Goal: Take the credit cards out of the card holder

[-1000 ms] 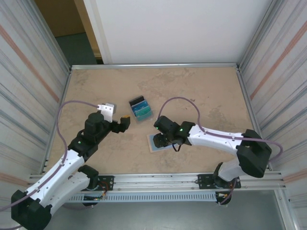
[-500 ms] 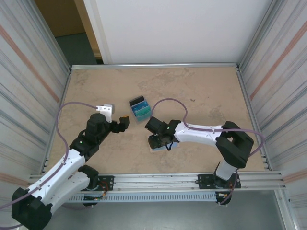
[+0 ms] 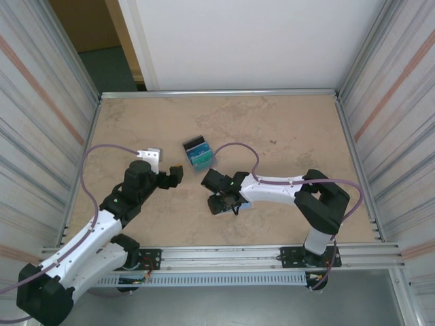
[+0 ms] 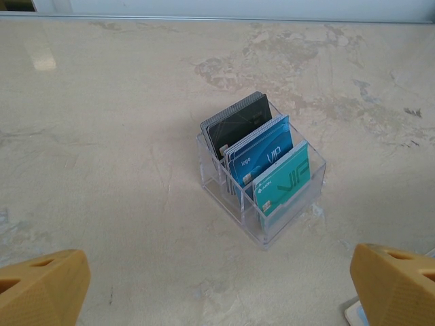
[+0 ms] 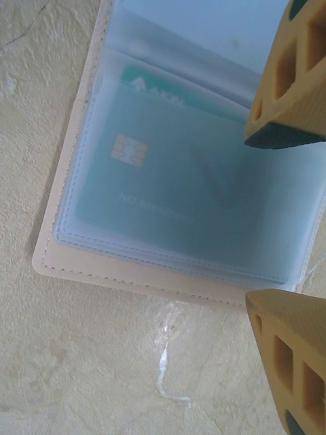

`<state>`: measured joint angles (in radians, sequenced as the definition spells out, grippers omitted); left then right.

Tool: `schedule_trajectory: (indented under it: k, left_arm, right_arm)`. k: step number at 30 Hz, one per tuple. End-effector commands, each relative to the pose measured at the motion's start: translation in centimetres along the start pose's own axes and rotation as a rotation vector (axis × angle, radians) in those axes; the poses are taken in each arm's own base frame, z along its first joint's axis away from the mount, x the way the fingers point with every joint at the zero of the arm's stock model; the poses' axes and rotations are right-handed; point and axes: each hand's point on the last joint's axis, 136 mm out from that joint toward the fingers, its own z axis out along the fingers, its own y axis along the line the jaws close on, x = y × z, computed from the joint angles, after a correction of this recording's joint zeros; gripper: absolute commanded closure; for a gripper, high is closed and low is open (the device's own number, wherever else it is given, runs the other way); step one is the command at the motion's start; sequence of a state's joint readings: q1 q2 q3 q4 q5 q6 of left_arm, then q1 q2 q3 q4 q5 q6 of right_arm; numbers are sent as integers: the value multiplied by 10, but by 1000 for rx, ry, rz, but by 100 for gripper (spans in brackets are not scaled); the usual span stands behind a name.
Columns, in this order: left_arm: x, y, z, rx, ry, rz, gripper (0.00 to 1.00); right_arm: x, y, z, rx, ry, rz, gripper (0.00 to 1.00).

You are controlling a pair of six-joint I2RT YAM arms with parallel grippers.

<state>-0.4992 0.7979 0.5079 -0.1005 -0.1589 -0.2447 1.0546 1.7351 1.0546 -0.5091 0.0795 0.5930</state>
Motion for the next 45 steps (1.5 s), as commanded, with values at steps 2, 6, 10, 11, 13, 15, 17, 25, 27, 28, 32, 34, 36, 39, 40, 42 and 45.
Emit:
schedule_trajectory:
  k: [2,6,10,11,13,15,17,25,27,28,32,34,36,39,40,42,45]
  left_arm:
    - [6,4,2,-21,14,-12,1]
    - [5,3,2,-22,15,-12,1]
    - [5,3,2,-21,14,-14,1]
    - [5,3,2,-21,15,-15,1]
    - [4,3,2,-19,12,-17,1]
    - [3,2,1,-16,12,-15,1]
    - [3,1,1,-11,12,-13,1]
    - [-3,-3,-3,15,-2,-9,1]
    - [-5,-5,-4,22,-5,-5,1]
    - [-5,-5,-4,22,-7,-7,1]
    - [-8,-6,-6,27,-14,-7,1]
    - [-9,-7,-6,29,-16,-6,1]
    - [-10,-9,-7,35,-21,3,1]
    - [-13,-13,-8,41,-30,27,1]
    - [-14,-15,-7,42,-33,37,1]
    - [-16,-20,-7,45,-39,64,1]
    - [-19,-28,-6,44,-47,107,1]
  right_arm:
    - [8,-6,8,36,25,-2,42]
    - [14,-9,13,50,43,1,42]
    - [19,-12,17,66,57,1,41]
    - [20,-13,18,69,60,1,41]
    - [23,-14,20,76,69,0,42]
    - [24,-15,20,76,68,3,42]
    - [24,-16,20,77,65,3,43]
    - [21,-18,17,28,51,30,46]
    - [20,-19,17,8,47,41,48]
    - [20,-19,16,1,45,47,48]
    - [18,-23,15,-18,40,64,52]
    - [18,-25,14,-22,38,67,56]
    - [16,-27,12,-29,30,70,60]
    - [12,-29,8,-42,16,79,69]
    - [11,-30,7,-45,11,82,71]
    - [7,-32,2,-53,-4,92,73]
    - [1,-34,-6,-62,-33,97,73]
